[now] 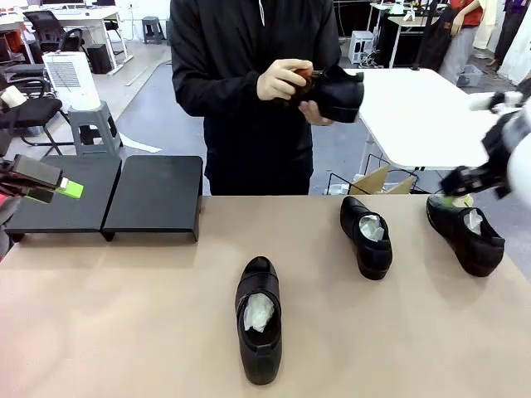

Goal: Organize the shoes by placing them on the stand.
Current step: Place the Shoe from the middle of the table onto the Shoes Stand.

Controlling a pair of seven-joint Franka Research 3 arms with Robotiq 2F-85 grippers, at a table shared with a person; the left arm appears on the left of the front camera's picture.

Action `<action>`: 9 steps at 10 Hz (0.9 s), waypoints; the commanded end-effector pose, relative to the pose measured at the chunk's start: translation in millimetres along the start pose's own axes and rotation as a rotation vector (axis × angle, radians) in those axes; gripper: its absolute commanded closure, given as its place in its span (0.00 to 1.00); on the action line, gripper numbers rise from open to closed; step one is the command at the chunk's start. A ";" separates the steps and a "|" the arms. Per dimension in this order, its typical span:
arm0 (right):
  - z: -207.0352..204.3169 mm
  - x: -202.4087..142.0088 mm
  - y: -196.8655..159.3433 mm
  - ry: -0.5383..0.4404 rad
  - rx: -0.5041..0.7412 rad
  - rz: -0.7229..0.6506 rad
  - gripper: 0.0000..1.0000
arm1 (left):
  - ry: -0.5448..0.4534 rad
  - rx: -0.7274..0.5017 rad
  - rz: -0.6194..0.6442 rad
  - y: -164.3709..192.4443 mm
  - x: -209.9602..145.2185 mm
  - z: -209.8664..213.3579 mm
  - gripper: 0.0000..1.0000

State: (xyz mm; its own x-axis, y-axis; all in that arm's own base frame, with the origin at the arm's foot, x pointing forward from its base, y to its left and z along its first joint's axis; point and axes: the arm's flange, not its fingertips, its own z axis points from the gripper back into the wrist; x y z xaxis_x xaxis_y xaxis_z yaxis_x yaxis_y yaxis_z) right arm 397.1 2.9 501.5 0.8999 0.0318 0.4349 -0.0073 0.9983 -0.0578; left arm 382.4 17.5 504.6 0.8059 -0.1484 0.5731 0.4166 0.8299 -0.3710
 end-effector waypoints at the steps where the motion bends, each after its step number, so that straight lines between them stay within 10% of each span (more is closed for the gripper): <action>1: -10.5 16.3 -41.9 0.083 0.048 -0.039 0.00 | -0.013 -0.024 -0.010 1.1 -0.3 -0.3 0.00; 4: -10.5 5.9 -112.6 0.101 0.145 -0.168 0.00 | -0.013 -0.024 -0.010 1.1 -0.3 -0.3 0.00; 9: -17.6 2.0 -107.7 0.114 0.104 -0.154 0.00 | 0.000 0.000 0.000 0.1 -0.1 0.0 0.00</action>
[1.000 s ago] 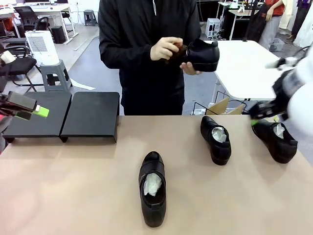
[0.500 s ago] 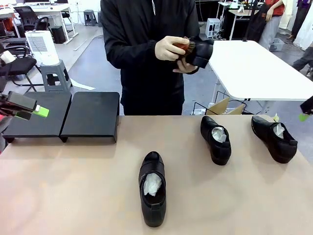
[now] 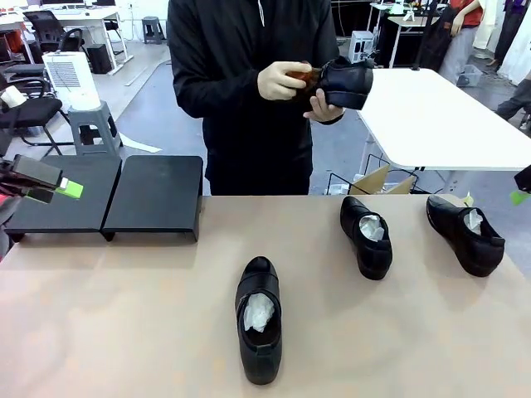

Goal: Organize the shoes by placing them on the stand.
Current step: Place the Shoe from the middle of the table onto the Shoes Stand.

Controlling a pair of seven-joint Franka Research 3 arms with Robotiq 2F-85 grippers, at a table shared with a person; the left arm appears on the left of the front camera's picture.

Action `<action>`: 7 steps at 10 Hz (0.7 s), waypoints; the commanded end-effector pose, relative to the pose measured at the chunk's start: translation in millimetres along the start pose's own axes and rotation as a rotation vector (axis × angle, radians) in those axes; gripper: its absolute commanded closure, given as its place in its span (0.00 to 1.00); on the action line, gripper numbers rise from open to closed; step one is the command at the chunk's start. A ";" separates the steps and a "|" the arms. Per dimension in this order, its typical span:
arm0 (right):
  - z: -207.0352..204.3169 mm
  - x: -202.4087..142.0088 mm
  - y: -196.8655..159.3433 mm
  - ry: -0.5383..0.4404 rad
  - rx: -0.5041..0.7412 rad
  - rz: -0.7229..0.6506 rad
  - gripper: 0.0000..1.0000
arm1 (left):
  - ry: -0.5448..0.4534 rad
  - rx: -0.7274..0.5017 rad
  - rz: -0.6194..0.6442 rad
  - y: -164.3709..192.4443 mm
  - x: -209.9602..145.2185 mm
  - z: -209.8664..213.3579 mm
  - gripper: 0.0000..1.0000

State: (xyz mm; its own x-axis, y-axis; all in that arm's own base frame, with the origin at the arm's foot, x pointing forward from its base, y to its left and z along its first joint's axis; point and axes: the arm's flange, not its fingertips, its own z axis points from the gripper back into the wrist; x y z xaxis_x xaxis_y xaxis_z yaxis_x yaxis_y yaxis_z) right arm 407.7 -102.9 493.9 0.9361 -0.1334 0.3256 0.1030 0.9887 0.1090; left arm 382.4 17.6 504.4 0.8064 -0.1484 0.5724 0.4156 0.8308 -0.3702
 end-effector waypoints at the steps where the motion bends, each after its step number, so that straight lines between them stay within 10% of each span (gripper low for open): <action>1: -0.8 -0.3 -2.6 0.000 -0.009 0.012 0.00 | 0.008 -0.021 -0.038 -17.8 0.7 -3.3 0.00; 7: -0.8 -0.3 -2.6 0.000 -0.009 0.012 0.00 | 0.082 -0.162 0.106 -149.4 -15.6 -63.4 0.00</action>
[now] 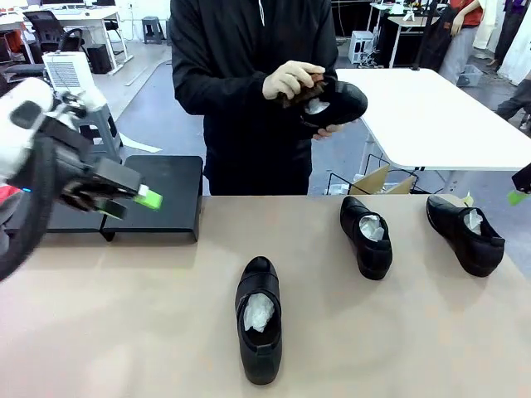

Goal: Organize the shoes by placing them on the stand.
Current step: Place the Shoe from the middle of the table onto the Shoes Stand.

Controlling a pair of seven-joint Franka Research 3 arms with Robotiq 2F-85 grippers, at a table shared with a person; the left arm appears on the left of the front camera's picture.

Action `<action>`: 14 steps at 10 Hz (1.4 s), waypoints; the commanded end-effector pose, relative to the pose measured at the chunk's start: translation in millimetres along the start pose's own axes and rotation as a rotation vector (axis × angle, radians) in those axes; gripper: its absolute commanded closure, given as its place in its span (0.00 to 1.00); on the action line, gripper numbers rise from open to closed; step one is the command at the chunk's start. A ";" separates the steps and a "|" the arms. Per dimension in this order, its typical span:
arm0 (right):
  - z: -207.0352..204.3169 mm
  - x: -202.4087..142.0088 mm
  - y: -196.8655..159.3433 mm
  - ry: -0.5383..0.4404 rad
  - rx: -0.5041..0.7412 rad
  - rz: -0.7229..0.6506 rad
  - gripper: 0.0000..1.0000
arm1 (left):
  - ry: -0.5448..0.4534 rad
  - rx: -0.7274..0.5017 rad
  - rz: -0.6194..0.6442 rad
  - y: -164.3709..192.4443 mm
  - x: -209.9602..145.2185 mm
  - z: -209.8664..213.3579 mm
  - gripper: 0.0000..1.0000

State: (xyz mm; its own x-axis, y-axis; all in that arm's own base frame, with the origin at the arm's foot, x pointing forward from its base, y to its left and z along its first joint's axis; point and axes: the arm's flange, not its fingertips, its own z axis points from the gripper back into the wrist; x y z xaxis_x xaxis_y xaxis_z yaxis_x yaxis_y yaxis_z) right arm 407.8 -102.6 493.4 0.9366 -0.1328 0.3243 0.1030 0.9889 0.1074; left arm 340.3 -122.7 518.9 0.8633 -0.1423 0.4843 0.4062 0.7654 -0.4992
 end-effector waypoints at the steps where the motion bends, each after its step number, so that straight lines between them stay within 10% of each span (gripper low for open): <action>1: -0.2 -0.2 -2.9 -0.002 -0.007 0.011 0.00 | -0.029 0.042 -0.038 23.4 3.3 19.8 0.00; 6: -0.2 -0.2 -2.9 -0.002 -0.007 0.011 0.00 | 0.076 0.011 0.011 -56.6 -32.6 -49.5 0.00; 9: -0.2 -0.2 -2.9 -0.002 -0.007 0.011 0.00 | 0.462 -0.077 0.254 -110.6 -79.6 -162.7 0.00; 11: -0.2 -0.2 -2.9 -0.002 -0.007 0.011 0.00 | 0.216 -0.027 0.154 -122.6 -69.7 -164.9 0.00; 12: -0.2 -0.2 -2.9 -0.002 -0.007 0.011 0.00 | 0.425 -0.081 0.219 -127.1 -98.0 -164.3 0.00; 14: -0.2 -0.2 -2.9 -0.002 -0.007 0.011 0.00 | 0.384 -0.053 0.221 -127.3 -95.6 -179.4 0.00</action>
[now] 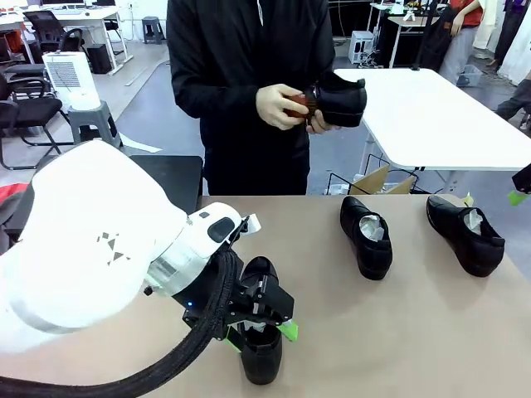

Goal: Organize the shoes by placing them on the stand.
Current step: Place the Shoe from the middle of the table onto the Shoes Stand.

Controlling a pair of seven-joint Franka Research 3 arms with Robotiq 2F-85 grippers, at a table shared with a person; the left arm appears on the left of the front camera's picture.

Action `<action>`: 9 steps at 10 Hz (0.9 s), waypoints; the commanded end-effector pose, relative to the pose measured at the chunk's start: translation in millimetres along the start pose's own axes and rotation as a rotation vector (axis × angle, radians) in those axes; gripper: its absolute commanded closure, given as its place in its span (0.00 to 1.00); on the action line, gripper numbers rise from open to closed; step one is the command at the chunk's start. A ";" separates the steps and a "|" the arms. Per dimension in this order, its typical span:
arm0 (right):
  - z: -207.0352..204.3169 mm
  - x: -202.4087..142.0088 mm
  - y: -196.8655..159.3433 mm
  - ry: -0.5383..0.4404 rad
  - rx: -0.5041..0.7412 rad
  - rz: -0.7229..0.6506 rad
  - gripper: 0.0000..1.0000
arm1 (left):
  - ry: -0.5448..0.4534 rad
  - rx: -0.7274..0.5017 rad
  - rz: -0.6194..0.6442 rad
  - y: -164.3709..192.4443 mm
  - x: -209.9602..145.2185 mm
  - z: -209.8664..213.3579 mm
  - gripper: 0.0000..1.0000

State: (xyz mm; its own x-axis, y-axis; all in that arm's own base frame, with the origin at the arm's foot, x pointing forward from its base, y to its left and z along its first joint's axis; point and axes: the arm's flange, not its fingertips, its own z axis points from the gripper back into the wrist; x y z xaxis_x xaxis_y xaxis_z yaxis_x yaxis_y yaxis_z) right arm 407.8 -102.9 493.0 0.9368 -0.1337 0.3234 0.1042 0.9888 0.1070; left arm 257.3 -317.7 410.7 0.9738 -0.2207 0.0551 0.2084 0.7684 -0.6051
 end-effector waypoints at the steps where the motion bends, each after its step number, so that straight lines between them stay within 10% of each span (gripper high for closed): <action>1: 0.2 -0.1 -2.5 -0.002 -0.006 0.012 0.00 | -0.059 0.049 0.011 -15.9 4.7 -11.3 0.00; 9: 0.2 -0.1 -2.5 -0.002 -0.006 0.012 0.00 | -0.228 0.332 0.099 -62.6 39.2 -57.5 0.00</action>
State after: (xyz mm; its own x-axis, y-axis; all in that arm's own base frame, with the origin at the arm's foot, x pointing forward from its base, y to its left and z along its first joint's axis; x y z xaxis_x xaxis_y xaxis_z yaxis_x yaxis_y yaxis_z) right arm 407.7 -103.0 493.0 0.9367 -0.1338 0.3235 0.1043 0.9888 0.1070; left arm 274.5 -391.8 398.0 0.9749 -0.0592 0.2145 0.1330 0.9278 -0.3485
